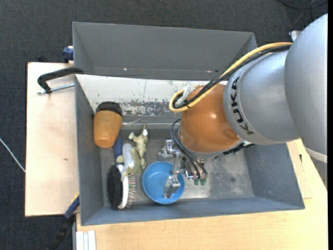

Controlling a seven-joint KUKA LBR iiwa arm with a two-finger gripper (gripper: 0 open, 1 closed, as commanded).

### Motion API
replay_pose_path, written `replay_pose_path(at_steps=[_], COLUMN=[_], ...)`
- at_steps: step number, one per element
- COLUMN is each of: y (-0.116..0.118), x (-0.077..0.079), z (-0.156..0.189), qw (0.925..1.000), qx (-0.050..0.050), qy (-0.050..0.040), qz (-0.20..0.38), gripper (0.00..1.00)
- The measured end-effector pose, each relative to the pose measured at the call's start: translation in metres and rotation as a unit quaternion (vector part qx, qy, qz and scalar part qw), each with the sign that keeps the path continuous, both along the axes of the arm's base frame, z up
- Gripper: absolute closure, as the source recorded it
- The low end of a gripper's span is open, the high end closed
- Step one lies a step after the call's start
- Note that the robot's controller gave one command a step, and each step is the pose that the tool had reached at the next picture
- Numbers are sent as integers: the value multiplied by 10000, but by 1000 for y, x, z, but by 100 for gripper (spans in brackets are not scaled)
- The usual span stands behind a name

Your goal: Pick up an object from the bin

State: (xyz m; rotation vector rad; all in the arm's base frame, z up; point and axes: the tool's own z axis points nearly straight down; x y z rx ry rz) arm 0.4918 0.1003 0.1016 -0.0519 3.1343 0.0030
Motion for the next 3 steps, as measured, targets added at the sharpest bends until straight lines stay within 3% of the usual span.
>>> replay_pose_path(at_steps=[1, 2, 3], y=[-8, -3, -2], x=[2, 1, 2], z=[11, -30, -29], qw=[9997, 9989, 9989], qx=[3, 4, 3], qy=[4, 13, 17], qz=[-238, -462, -463], gripper=[0, 0, 0])
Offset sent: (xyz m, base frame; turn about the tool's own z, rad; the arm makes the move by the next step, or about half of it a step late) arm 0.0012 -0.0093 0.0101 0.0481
